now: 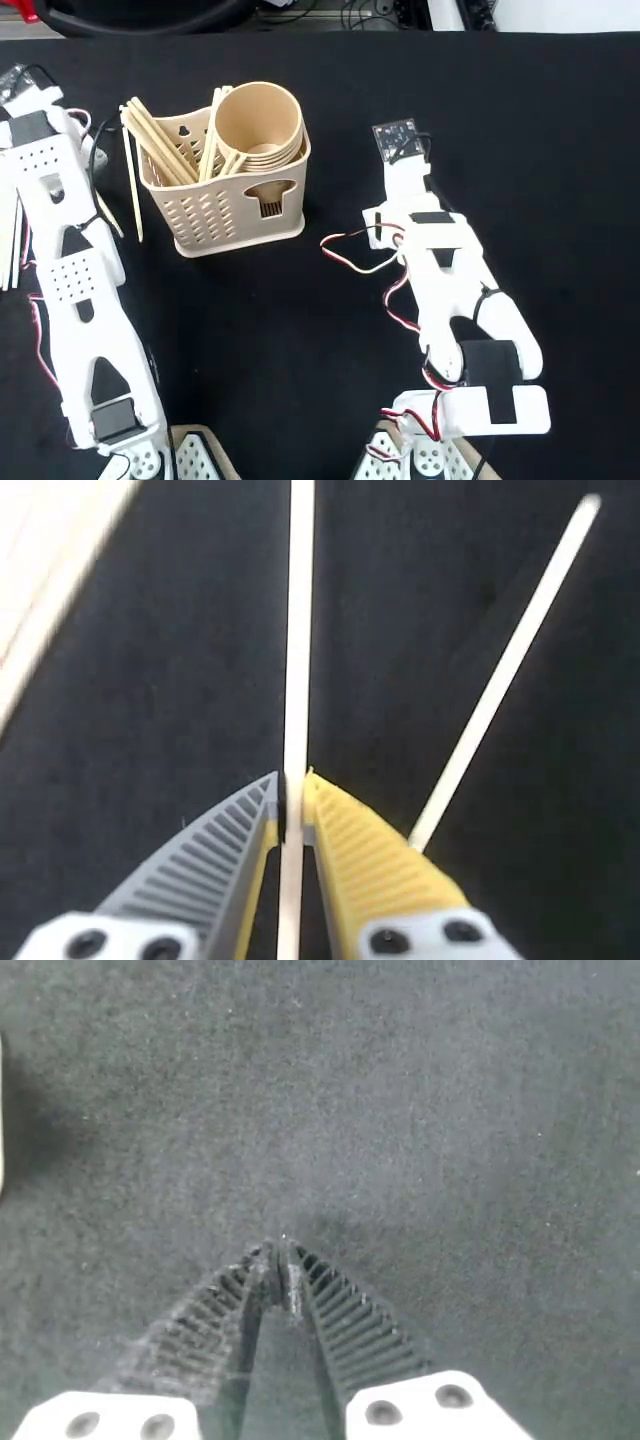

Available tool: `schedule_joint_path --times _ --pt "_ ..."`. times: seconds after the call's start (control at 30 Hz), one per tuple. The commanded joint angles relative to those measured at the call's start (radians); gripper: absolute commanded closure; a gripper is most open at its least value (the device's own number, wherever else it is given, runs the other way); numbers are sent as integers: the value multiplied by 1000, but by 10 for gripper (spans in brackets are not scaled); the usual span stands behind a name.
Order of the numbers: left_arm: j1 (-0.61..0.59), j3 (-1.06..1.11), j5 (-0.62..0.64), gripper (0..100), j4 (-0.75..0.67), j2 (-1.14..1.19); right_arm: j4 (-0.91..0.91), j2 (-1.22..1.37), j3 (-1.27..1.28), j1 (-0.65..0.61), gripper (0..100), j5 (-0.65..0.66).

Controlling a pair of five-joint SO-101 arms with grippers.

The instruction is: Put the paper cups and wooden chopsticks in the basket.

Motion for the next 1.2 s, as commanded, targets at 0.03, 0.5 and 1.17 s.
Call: schedule_joint_path --times 0.03,0.5,1.17 --pt "13 -25 -3 971 64 -150 9 -4 -45 -9 987 6" --pt "15 590 -9 971 66 -885 5 -4 -38 -11 987 6" --pt "119 1793 -83 971 -595 -2053 8 -4 -38 -11 987 6"
